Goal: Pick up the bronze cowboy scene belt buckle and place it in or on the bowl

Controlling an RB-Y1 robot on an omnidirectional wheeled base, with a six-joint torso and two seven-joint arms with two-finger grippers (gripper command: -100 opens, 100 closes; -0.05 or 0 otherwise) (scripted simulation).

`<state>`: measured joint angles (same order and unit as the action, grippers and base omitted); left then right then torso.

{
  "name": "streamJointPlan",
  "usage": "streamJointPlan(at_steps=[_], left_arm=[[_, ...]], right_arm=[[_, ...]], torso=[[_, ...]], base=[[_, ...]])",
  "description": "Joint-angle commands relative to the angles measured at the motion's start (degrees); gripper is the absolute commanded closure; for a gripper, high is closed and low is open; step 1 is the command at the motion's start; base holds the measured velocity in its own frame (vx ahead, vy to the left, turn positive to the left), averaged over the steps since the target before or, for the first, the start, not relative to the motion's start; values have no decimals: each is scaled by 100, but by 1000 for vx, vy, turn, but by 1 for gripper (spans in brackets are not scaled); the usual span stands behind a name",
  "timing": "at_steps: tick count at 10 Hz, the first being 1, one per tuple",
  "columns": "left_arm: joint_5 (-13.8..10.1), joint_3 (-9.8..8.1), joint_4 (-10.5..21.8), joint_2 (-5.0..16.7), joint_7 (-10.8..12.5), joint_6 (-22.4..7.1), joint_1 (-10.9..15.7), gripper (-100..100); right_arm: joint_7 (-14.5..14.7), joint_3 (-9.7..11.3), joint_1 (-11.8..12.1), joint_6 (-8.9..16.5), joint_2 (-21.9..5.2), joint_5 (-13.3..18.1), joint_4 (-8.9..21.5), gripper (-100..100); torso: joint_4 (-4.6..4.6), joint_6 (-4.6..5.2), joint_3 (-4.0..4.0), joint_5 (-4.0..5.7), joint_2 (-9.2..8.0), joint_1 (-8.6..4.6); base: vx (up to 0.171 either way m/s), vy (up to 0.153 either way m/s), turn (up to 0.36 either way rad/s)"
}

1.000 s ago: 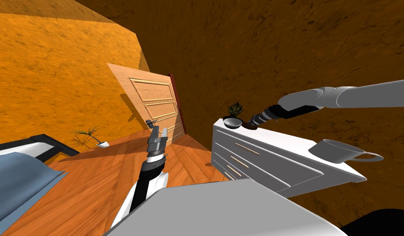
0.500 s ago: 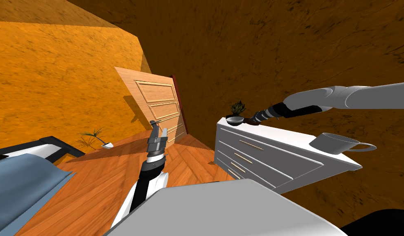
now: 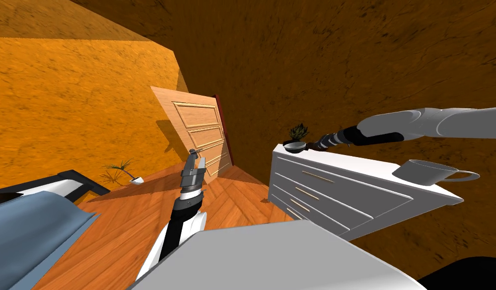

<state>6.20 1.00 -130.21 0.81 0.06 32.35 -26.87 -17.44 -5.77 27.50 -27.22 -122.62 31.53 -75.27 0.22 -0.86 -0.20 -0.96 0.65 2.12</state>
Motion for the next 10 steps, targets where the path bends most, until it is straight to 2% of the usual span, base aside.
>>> streamJointPlan(at_steps=[1,4,6,7,10], left_arm=[[0,0,0,0,0,0,0,0],[0,-1,0,1,0,0,0,0],[0,-1,0,1,0,0,0,0],[0,-1,0,1,0,0,0,0],[0,0,0,0,0,0,-1,0]], right_arm=[[-29,179,-158,171,65,134,-53,100],[64,322,-50,596,238,449,239,100],[64,322,-50,596,238,449,239,100],[121,421,49,872,349,680,448,100],[198,566,216,1259,498,1032,754,100]], torso=[[0,0,0,0,0,0],[-12,-23,-21,3,30,-5],[-21,-45,-38,-3,54,9],[-22,-55,-40,0,56,-7],[-40,-80,-81,-20,124,70]], base=[[49,131,-16],[63,142,18],[54,84,-12],[73,131,65],[161,217,-7]])
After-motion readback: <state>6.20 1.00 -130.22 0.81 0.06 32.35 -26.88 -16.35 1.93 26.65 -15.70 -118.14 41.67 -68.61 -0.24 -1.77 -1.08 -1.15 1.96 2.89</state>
